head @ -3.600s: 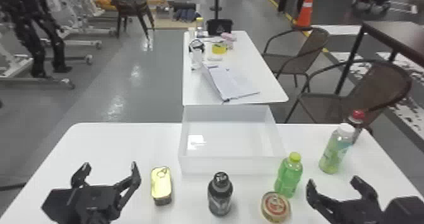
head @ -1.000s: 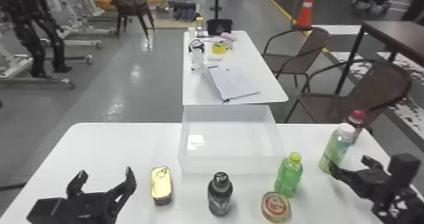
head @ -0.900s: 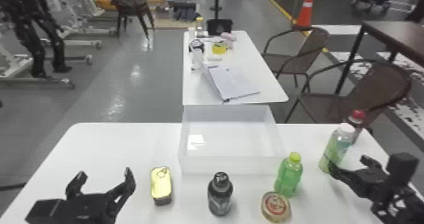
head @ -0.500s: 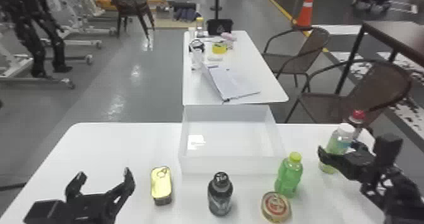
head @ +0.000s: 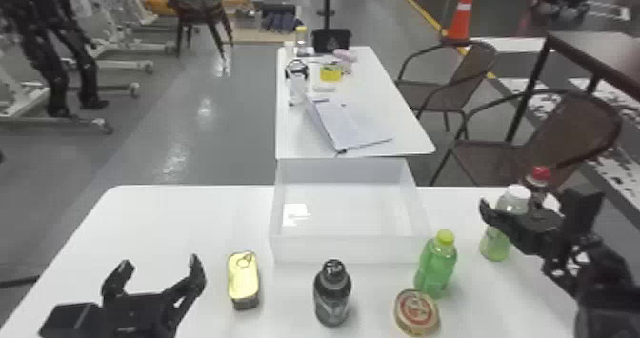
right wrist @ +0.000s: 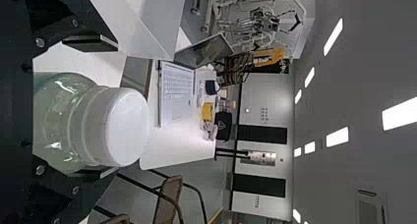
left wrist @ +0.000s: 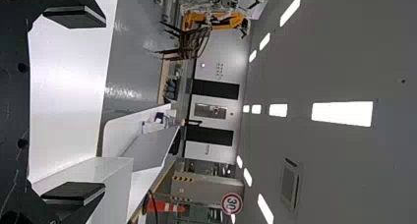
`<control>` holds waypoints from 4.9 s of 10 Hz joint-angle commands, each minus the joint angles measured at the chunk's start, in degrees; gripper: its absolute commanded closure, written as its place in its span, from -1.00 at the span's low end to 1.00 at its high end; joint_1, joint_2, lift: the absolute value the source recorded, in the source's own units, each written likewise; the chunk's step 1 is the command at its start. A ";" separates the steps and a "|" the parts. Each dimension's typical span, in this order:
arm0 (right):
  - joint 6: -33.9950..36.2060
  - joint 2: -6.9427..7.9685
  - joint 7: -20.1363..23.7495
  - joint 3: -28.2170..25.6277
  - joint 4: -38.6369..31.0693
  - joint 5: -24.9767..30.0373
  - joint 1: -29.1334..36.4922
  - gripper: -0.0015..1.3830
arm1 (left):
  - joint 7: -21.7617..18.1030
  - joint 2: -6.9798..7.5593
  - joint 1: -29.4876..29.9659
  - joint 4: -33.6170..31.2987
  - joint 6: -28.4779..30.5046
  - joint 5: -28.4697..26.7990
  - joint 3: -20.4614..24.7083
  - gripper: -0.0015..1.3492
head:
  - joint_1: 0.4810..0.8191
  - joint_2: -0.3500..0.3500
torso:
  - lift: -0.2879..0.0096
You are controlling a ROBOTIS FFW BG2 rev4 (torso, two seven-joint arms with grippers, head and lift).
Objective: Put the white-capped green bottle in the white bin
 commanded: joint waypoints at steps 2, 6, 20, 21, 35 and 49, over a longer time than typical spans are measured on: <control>0.96 0.17 -1.05 0.00 -1.60 0.35 1.33 0.16 | 0.00 -0.15 -0.09 0.35 -0.27 0.27 -0.09 -0.81 | -0.60 0.00 | 0.26; 1.67 0.26 -3.24 0.00 -6.00 -0.79 4.23 0.32 | -0.09 -0.15 -0.09 0.79 -0.10 0.44 -0.44 -0.81 | -0.60 0.00 | 0.26; 10.28 -2.99 -6.50 15.12 -25.42 -10.99 -0.51 0.32 | -0.09 -0.15 -1.50 2.46 0.43 1.32 -2.29 -0.81 | -0.60 0.00 | 0.26; 8.96 -2.55 -6.67 16.87 -23.40 -12.39 -2.10 0.32 | -0.09 -0.15 -1.76 2.72 0.43 1.50 -2.55 -0.81 | -0.60 0.00 | 0.26; -0.71 6.94 -7.99 38.06 0.59 -26.19 -12.03 0.32 | -0.09 -0.15 -3.78 4.65 0.34 2.55 -4.48 -0.81 | -0.60 0.00 | 0.26; 8.17 2.55 -15.90 21.80 -32.01 -18.11 10.38 -0.89 | 0.35 -0.15 -3.52 4.39 -0.54 2.81 -4.92 -0.81 | -0.60 0.00 | 0.26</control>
